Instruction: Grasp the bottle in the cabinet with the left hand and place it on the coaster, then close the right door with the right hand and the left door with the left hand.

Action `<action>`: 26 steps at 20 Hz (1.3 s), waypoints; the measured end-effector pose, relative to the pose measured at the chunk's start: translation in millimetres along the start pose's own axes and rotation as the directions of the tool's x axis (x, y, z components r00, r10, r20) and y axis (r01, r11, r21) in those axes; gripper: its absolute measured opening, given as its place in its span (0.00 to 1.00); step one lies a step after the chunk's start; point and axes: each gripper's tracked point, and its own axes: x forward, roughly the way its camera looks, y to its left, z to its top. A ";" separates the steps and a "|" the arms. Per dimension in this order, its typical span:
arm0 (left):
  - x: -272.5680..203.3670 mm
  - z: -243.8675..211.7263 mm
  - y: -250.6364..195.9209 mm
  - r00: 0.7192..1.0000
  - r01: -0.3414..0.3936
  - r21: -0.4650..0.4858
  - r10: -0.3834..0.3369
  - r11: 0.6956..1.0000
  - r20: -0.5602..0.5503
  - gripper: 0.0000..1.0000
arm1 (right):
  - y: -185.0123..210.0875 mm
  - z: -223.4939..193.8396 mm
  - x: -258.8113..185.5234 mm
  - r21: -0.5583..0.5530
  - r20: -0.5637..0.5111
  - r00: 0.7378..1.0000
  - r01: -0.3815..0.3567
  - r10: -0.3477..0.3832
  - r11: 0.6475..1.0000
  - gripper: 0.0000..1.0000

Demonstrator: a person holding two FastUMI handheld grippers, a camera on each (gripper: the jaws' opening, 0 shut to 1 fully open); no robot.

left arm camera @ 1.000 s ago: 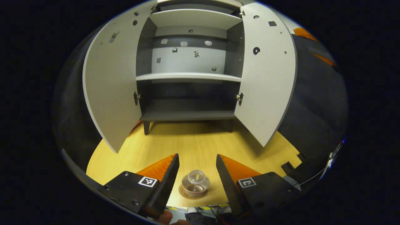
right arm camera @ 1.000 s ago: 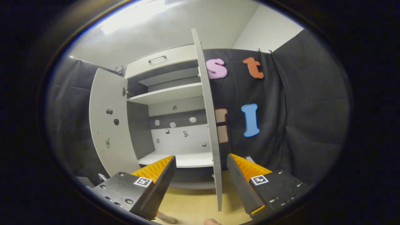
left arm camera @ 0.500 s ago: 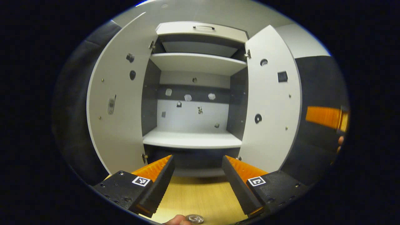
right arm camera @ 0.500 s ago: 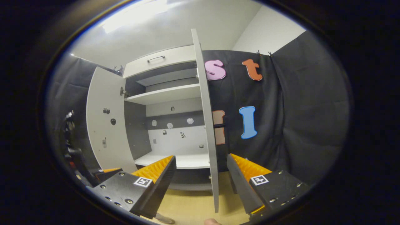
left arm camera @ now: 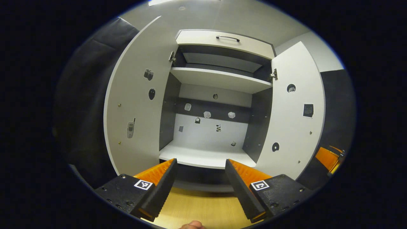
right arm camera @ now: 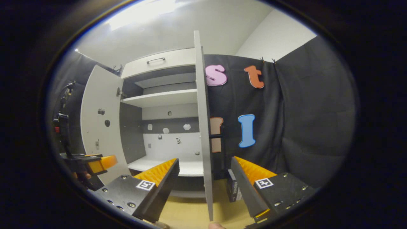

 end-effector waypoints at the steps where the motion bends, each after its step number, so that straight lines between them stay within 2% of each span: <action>1: -0.5 2.2 0.8 1.000 -0.003 0.014 0.003 1.000 0.004 0.96 | -10.2 7.1 3.9 -0.008 0.021 0.999 0.032 -0.032 0.999 0.98; 3: -0.6 7.7 3.4 1.000 -0.007 0.020 0.006 1.000 0.020 0.96 | -32.7 21.5 10.0 -0.015 0.065 0.993 0.105 -0.104 0.994 0.98; 4: -1.5 9.6 3.8 1.000 -0.006 0.017 0.006 1.000 0.026 0.96 | -42.8 25.1 13.1 -0.016 0.082 0.987 0.140 -0.138 0.990 0.94; 5: -2.1 10.5 4.4 1.000 -0.003 0.014 0.003 1.000 0.031 0.96 | -51.1 29.1 16.5 -0.016 0.099 0.981 0.171 -0.169 0.985 0.98; 8: -1.3 10.1 6.4 0.999 -0.004 0.017 0.003 1.000 0.034 0.96 | -65.8 29.7 28.5 -0.028 0.119 0.964 0.243 -0.238 0.970 0.98; 12: -1.0 4.5 10.9 1.000 -0.014 0.030 0.013 0.999 0.017 0.96 | -56.5 18.4 41.7 -0.050 0.102 0.969 0.231 -0.225 0.972 0.98; 15: -1.9 2.4 13.5 1.000 -0.016 0.027 0.016 1.000 0.018 0.96 | -58.5 19.4 42.6 -0.063 0.121 0.964 0.247 -0.238 0.967 0.97; 16: -1.7 1.8 14.2 1.000 -0.017 0.026 0.017 1.000 0.014 0.96 | -58.6 18.5 42.7 -0.056 0.120 0.964 0.246 -0.238 0.968 0.97; 17: -1.8 0.7 15.1 1.000 -0.019 0.025 0.018 1.000 0.011 0.96 | -58.3 17.6 42.8 -0.049 0.118 0.964 0.246 -0.239 0.968 0.92; 23: -3.5 -2.8 12.8 1.000 -0.017 0.011 0.017 1.000 0.001 0.96 | -54.2 13.9 41.0 -0.001 0.108 0.962 0.253 -0.251 0.967 0.92; 26: -6.3 -3.7 12.5 1.000 -0.016 0.006 0.016 1.000 -0.003 0.96 | -48.2 13.5 41.2 0.003 0.100 0.967 0.234 -0.233 0.972 0.92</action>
